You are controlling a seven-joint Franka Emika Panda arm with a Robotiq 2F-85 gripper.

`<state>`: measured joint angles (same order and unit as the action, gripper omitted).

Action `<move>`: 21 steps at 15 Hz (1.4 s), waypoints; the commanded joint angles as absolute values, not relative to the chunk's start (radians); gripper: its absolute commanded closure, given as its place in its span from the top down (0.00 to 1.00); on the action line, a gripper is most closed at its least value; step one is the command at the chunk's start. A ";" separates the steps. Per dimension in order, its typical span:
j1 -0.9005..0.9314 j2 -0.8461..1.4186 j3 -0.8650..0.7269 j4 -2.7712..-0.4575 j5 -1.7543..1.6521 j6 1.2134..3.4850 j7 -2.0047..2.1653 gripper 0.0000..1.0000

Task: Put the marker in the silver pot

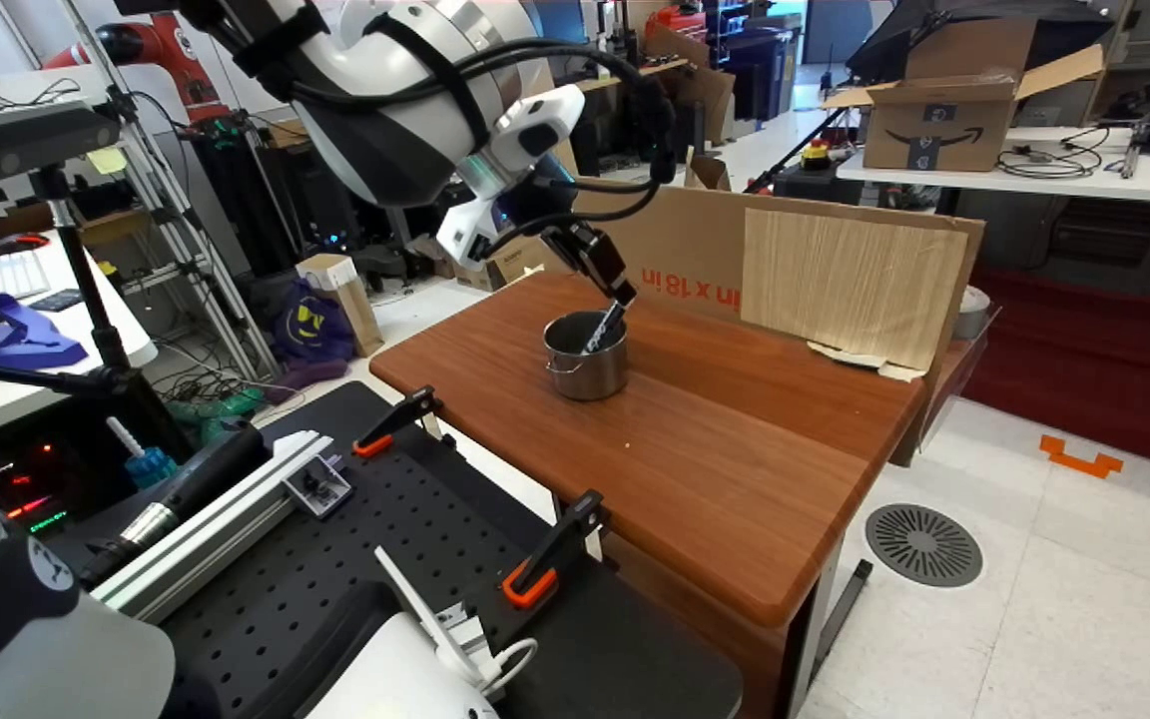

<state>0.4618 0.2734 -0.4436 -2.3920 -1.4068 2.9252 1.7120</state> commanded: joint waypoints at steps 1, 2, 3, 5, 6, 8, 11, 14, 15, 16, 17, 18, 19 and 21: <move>0.465 0.271 -0.441 -2.397 -1.397 2.912 1.698 0.68; 0.464 0.270 -0.441 -2.397 -1.395 2.912 1.697 0.74; 0.462 0.269 -0.440 -2.399 -1.386 2.914 1.688 0.82; 0.451 0.259 -0.431 -2.419 -1.326 2.914 1.619 0.95; 0.446 0.254 -0.427 -2.432 -1.292 2.915 1.577 1.00; 0.431 0.235 -0.413 -2.465 -1.190 2.910 1.461 1.00; 0.404 0.185 -0.380 -2.516 -1.012 2.886 1.256 1.00; 0.391 0.119 -0.347 -2.544 -0.851 2.847 1.086 1.00; 0.392 0.089 -0.339 -2.549 -0.797 2.820 1.033 1.00; 0.396 0.063 -0.331 -2.552 -0.740 2.797 0.977 1.00; 0.399 0.031 -0.321 -2.557 -0.665 2.764 0.900 1.00; 0.288 0.000 -0.194 -2.554 -0.602 2.707 0.836 1.00; 0.396 0.069 -0.320 -2.525 -0.705 2.784 0.957 1.00; 0.382 0.049 -0.301 -2.527 -0.689 2.767 0.937 1.00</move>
<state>0.3824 0.0492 -0.3012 -2.5269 -0.6887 2.7671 0.9374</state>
